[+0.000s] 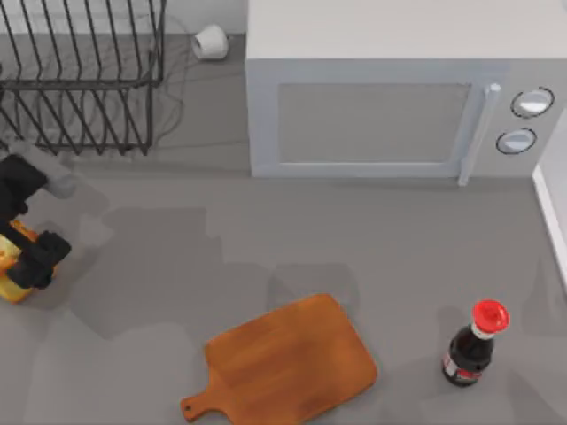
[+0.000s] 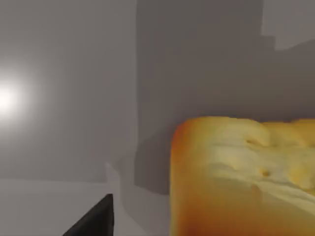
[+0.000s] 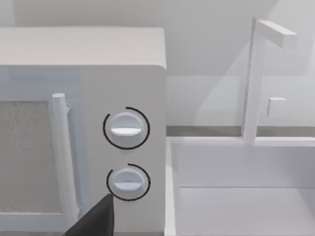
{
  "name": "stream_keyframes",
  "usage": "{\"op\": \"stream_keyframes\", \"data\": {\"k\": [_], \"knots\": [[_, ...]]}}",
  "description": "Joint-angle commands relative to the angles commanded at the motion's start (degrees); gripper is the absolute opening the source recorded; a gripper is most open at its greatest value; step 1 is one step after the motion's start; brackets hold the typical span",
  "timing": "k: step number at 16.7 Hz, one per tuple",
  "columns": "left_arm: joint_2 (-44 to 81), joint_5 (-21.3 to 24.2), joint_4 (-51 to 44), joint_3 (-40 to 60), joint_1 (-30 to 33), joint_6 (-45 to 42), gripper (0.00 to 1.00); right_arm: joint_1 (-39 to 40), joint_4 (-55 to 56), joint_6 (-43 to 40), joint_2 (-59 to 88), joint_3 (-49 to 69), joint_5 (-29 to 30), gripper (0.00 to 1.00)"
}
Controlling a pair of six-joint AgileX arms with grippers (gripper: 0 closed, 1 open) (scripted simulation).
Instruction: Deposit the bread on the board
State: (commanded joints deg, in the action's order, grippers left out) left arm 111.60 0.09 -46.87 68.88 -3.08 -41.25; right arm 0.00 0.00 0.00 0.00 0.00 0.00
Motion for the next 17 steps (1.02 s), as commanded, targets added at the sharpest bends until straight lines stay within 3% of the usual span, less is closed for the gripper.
{"op": "stream_keyframes", "data": {"k": [5,17], "knots": [[0.9,0.0,1.6,-1.2,0.0,-0.1,1.00,0.0,0.0,0.0,0.0,0.0,0.0,1.00],[0.9,0.0,1.6,-1.2,0.0,-0.1,0.10,0.0,0.0,0.0,0.0,0.0,0.0,1.00]]}}
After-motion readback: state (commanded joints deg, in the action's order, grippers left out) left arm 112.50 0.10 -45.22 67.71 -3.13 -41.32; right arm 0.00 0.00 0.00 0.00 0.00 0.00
